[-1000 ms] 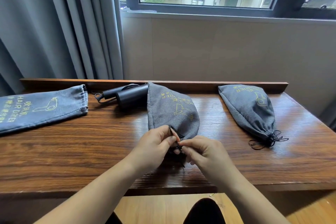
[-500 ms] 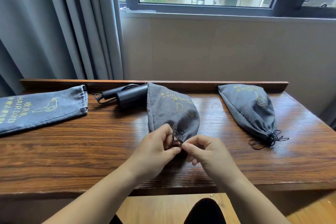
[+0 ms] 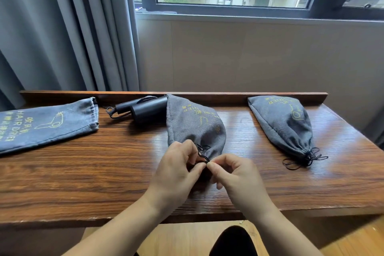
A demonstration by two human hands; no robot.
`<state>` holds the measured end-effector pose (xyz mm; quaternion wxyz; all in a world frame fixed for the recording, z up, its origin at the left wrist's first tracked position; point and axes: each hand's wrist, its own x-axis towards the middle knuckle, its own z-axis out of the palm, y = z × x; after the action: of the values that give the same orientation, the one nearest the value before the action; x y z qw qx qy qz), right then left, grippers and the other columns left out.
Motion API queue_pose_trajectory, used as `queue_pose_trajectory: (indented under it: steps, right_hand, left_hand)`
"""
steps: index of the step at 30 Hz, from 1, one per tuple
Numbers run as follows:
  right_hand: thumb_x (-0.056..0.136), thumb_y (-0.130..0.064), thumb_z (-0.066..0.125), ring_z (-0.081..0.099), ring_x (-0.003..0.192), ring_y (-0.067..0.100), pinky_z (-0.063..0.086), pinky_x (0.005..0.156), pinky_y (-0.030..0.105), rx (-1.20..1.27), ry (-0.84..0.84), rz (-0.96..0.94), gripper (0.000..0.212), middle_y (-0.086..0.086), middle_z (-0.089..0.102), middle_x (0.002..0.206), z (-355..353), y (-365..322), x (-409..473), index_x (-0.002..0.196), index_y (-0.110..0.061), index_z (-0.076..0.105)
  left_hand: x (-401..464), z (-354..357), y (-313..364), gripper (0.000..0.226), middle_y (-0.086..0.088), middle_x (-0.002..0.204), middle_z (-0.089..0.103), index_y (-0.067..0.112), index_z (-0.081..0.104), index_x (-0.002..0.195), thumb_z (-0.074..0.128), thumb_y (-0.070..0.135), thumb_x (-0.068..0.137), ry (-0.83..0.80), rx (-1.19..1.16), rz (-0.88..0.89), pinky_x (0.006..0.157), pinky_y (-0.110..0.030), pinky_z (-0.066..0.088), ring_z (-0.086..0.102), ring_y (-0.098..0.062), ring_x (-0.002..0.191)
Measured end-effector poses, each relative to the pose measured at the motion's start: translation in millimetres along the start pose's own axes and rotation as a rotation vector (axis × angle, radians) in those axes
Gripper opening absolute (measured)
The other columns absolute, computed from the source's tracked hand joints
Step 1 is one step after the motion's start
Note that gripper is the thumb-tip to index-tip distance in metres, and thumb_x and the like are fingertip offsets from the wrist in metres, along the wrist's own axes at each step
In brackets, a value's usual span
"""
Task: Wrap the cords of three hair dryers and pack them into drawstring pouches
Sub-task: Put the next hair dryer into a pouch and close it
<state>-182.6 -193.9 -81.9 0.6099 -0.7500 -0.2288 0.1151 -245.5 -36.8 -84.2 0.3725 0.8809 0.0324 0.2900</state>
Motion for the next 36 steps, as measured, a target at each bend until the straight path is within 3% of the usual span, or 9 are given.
queue_pose_trajectory:
  steps: [5, 8, 11, 16, 19, 23, 26, 31, 36]
  right_hand:
    - [0.092, -0.014, 0.068, 0.053, 0.054, 0.016, 0.044, 0.056, 0.024, 0.187, -0.084, 0.152, 0.017, 0.009, 0.064, 0.06, -2, 1, 2, 0.076, -0.012, 0.073]
    - [0.092, -0.01, 0.068, 0.053, 0.052, 0.013, 0.043, 0.053, 0.022, 0.207, -0.09, 0.144, 0.017, 0.007, 0.062, 0.059, -1, -1, 2, 0.075, -0.01, 0.071]
    - [0.091, -0.01, 0.069, 0.054, 0.053, 0.013, 0.043, 0.054, 0.023, 0.165, -0.089, 0.101, 0.015, 0.006, 0.063, 0.059, -1, -3, 3, 0.077, -0.01, 0.071]
    - [0.091, -0.011, 0.07, 0.055, 0.054, 0.013, 0.045, 0.055, 0.025, 0.089, -0.064, 0.049, 0.013, 0.006, 0.065, 0.06, -2, -2, 2, 0.078, -0.01, 0.072]
    - [0.091, -0.01, 0.068, 0.055, 0.053, 0.013, 0.044, 0.053, 0.023, 0.155, -0.038, 0.109, 0.016, 0.008, 0.064, 0.059, -1, -2, 2, 0.076, -0.01, 0.073]
    - [0.089, -0.011, 0.069, 0.054, 0.053, 0.013, 0.04, 0.047, 0.02, 0.419, -0.042, 0.317, 0.021, 0.008, 0.06, 0.064, 6, -1, 3, 0.069, -0.011, 0.072]
    - [0.089, -0.01, 0.068, 0.053, 0.052, 0.012, 0.039, 0.048, 0.02, 0.492, -0.046, 0.369, 0.023, 0.005, 0.059, 0.066, 8, 0, 4, 0.067, -0.012, 0.072]
    - [0.092, -0.009, 0.067, 0.05, 0.052, 0.014, 0.04, 0.051, 0.022, 0.235, -0.056, 0.162, 0.013, 0.009, 0.06, 0.059, 2, -3, -1, 0.081, -0.003, 0.069]
    - [0.091, -0.014, 0.07, 0.055, 0.052, 0.008, 0.045, 0.056, 0.024, -0.083, -0.043, -0.037, 0.013, 0.004, 0.065, 0.058, -2, -8, -3, 0.078, -0.011, 0.07]
  left_hand:
    - [1, 1, -6, 0.025, 0.006, 0.078, 0.061, 0.023, 0.056, 0.099, 0.07, 0.01, 0.082, 0.025, 0.22, 0.352, 0.072, -0.024, 0.045, 0.05, -0.016, 0.08]
    - [0, 1, -9, 0.01, 0.004, 0.077, 0.065, 0.012, 0.07, 0.1, 0.067, 0.011, 0.091, 0.062, 0.307, 0.459, 0.072, -0.03, 0.049, 0.051, -0.02, 0.072]
    - [1, 0, -8, 0.014, 0.002, 0.076, 0.064, 0.008, 0.072, 0.101, 0.06, 0.014, 0.098, 0.048, 0.366, 0.532, 0.069, -0.034, 0.049, 0.051, -0.021, 0.069]
    - [-1, 1, -8, 0.029, 0.007, 0.081, 0.063, 0.016, 0.065, 0.119, 0.059, 0.024, 0.092, 0.018, 0.238, 0.362, 0.072, -0.029, 0.05, 0.053, -0.013, 0.075]
    - [-4, 1, -5, 0.025, 0.016, 0.077, 0.05, 0.026, 0.053, 0.106, 0.063, 0.028, 0.083, 0.075, 0.128, 0.202, 0.068, -0.022, 0.045, 0.044, -0.001, 0.071]
    - [-5, 4, -9, 0.001, 0.008, 0.076, 0.059, 0.015, 0.064, 0.09, 0.064, 0.016, 0.09, 0.107, 0.234, 0.38, 0.065, -0.03, 0.047, 0.05, -0.014, 0.067]
    - [-3, 3, -11, 0.015, 0.0, 0.085, 0.067, 0.009, 0.071, 0.102, 0.057, 0.012, 0.099, 0.048, 0.34, 0.515, 0.069, -0.035, 0.051, 0.057, -0.022, 0.069]
    - [-1, 1, -8, 0.032, -0.002, 0.086, 0.063, 0.009, 0.071, 0.112, 0.043, 0.023, 0.104, -0.035, 0.303, 0.462, 0.067, -0.034, 0.049, 0.054, -0.022, 0.071]
    - [-1, 3, -8, 0.035, 0.006, 0.089, 0.061, 0.022, 0.063, 0.125, 0.051, 0.023, 0.092, -0.122, 0.159, 0.275, 0.078, -0.028, 0.047, 0.054, -0.01, 0.082]
